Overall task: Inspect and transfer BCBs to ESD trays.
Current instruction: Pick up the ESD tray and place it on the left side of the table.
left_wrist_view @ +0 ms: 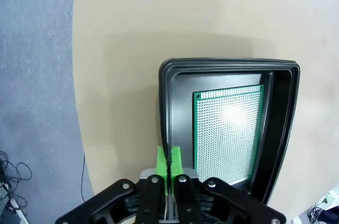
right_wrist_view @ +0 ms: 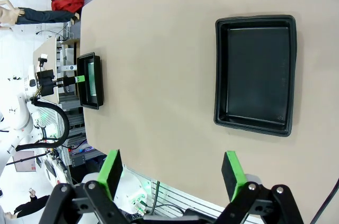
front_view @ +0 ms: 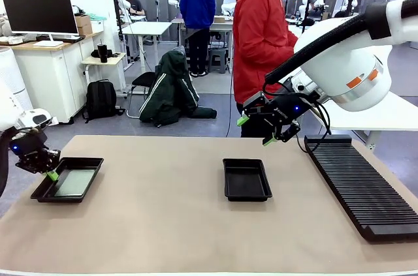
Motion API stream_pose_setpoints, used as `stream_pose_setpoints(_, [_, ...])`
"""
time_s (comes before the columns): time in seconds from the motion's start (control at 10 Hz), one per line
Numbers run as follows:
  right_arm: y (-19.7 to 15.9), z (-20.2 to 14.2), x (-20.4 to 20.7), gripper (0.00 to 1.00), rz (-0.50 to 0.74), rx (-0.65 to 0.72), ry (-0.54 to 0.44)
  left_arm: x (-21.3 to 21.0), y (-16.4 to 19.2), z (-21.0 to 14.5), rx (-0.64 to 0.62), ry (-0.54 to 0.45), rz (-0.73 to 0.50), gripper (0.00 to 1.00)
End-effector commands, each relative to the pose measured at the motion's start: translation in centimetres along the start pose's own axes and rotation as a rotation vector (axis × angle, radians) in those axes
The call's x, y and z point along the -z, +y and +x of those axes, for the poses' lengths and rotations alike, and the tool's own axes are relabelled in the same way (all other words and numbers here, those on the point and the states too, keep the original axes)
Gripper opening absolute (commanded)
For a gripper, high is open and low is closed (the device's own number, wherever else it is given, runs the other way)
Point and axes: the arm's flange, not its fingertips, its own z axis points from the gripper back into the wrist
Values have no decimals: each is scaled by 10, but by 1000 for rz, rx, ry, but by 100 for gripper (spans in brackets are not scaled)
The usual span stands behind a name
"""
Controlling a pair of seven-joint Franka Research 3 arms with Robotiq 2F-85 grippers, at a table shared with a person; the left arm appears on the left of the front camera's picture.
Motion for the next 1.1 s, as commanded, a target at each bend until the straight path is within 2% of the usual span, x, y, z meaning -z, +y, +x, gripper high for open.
stream_pose_setpoints(0.0, [1, -1, 2, 100, -3, 15, -11, 8, 6, 2, 12, -28, -31, 3])
stream_pose_setpoints(0.5, [1, -1, 2, 100, -3, 15, -11, 3, 0, 0, -6, 0, -3, 3])
stream_pose_setpoints(0.6, [1, -1, 2, 100, -3, 15, -11, 7, 0, 1, -7, 1, -1, 16])
stream_pose_setpoints(0.7, [1, -1, 2, 100, -3, 15, -11, 8, -1, 3, -19, -4, 6, 56])
stream_pose_setpoints(0.8, [1, -1, 2, 100, -3, 15, -11, 5, -3, 3, -16, -3, 11, 69])
stream_pose_setpoints(0.9, [1, -1, 2, 100, -3, 15, -11, 1, -4, 3, -15, 2, 28, 100])
stream_pose_setpoints(1.0, [1, -1, 2, 100, -3, 15, -11, -3, -6, 3, -15, 2, 36, 100])
